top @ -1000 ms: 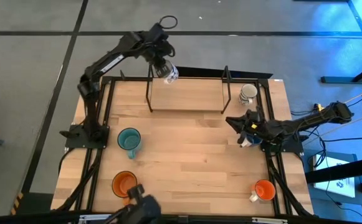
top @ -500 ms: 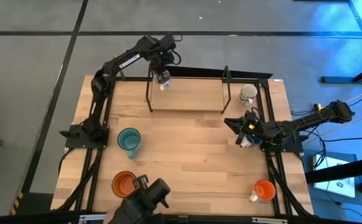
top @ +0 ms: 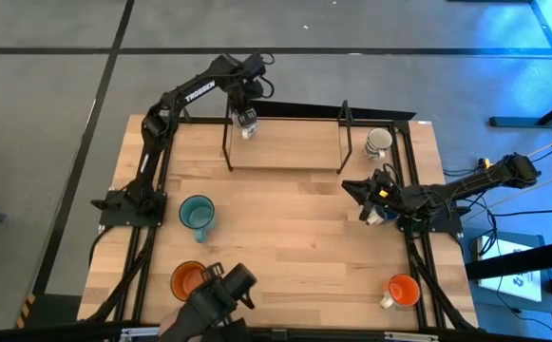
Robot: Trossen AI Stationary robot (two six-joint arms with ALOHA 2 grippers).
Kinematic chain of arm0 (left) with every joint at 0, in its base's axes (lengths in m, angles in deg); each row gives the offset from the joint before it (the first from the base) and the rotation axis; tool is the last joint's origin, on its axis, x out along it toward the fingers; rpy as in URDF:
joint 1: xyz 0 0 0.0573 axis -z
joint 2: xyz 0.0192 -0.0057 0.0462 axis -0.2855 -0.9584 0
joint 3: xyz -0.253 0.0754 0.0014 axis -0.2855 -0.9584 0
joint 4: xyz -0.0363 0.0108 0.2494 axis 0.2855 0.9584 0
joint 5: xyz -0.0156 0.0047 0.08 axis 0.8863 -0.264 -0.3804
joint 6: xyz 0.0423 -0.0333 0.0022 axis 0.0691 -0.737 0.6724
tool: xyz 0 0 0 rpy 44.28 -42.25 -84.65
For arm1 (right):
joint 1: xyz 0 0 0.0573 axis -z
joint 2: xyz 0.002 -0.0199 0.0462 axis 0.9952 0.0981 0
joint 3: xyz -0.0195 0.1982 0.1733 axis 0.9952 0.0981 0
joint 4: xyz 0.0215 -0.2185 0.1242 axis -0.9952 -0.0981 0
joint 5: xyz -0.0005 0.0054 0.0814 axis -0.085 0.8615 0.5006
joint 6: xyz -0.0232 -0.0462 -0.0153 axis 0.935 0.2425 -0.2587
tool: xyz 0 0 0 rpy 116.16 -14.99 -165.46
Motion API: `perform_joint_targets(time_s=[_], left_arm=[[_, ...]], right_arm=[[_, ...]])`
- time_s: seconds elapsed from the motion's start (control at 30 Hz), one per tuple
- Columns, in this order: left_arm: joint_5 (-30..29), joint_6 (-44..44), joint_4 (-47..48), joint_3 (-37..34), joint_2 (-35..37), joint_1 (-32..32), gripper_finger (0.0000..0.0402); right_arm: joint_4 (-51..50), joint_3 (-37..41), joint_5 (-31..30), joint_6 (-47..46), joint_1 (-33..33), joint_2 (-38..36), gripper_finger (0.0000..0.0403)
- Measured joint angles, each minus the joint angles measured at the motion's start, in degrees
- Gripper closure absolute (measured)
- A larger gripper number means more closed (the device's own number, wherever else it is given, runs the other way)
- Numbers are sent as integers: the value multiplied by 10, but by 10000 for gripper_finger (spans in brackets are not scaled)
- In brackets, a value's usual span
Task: Place coffee mugs
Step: Put the left white blue patterned mug on the shelf
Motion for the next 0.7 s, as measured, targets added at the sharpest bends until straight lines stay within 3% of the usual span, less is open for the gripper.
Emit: perform_joint_targets(time_s=[0.43, 0.7], left_arm=[[-12, 14, -9, -15, 0, -6, 379], [-11, 14, -15, -15, 0, -8, 346]], right_arm=[[0, 0, 2, -1, 0, 0, 362], [0, 0, 2, -1, 0, 0, 362]])
